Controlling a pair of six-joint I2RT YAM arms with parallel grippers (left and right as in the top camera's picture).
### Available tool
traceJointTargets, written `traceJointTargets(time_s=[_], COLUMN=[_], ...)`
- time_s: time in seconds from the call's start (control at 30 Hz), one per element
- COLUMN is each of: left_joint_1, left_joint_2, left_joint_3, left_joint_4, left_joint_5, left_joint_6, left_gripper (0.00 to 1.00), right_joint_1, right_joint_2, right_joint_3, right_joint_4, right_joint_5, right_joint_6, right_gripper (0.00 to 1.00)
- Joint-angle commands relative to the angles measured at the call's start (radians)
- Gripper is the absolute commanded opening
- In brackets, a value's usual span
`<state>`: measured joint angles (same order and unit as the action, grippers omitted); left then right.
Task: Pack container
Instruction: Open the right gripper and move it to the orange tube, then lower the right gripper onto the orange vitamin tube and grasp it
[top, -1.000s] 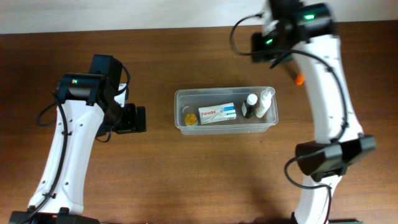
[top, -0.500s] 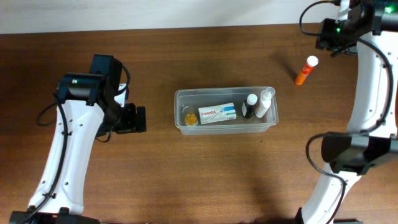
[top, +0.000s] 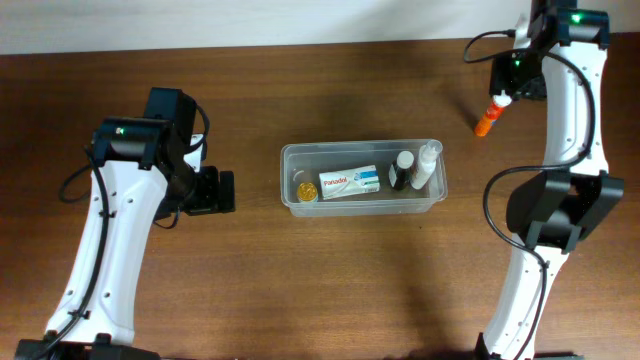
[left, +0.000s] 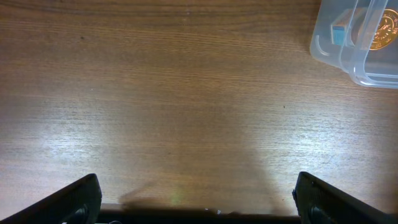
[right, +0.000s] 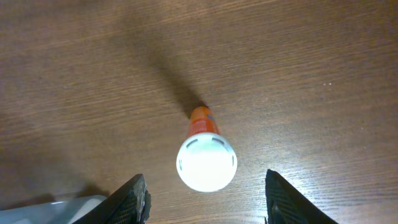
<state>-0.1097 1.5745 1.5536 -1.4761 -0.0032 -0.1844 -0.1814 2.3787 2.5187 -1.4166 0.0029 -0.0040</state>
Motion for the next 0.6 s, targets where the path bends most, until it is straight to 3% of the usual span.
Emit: traceJointTargets(time_s=[0.0,0.4,0.57], left_joint_1=[0.001,0.001,0.001], left_joint_2=[-0.013,-0.013,-0.014], left_joint_3=[-0.003,-0.003,-0.003], left_joint_4=[0.000,0.000,0.000], left_joint_5=[0.008,0.008,0.008], left_joint_6=[-0.012,-0.012,-0.012], left_gripper=[0.99,0.99,0.99], right_joint_1=[0.005,0.005,0.005], right_joint_2=[0.024,0.083,0.086], right_joint_3=[-0.004,-0.005,-0.006], right_joint_4=[0.008,0.024,0.027], right_joint_5=[0.004,-0.029,-0.029], right_joint_6=[-0.023,-0.023,-0.023], right_gripper=[0.54,0.53,0.48])
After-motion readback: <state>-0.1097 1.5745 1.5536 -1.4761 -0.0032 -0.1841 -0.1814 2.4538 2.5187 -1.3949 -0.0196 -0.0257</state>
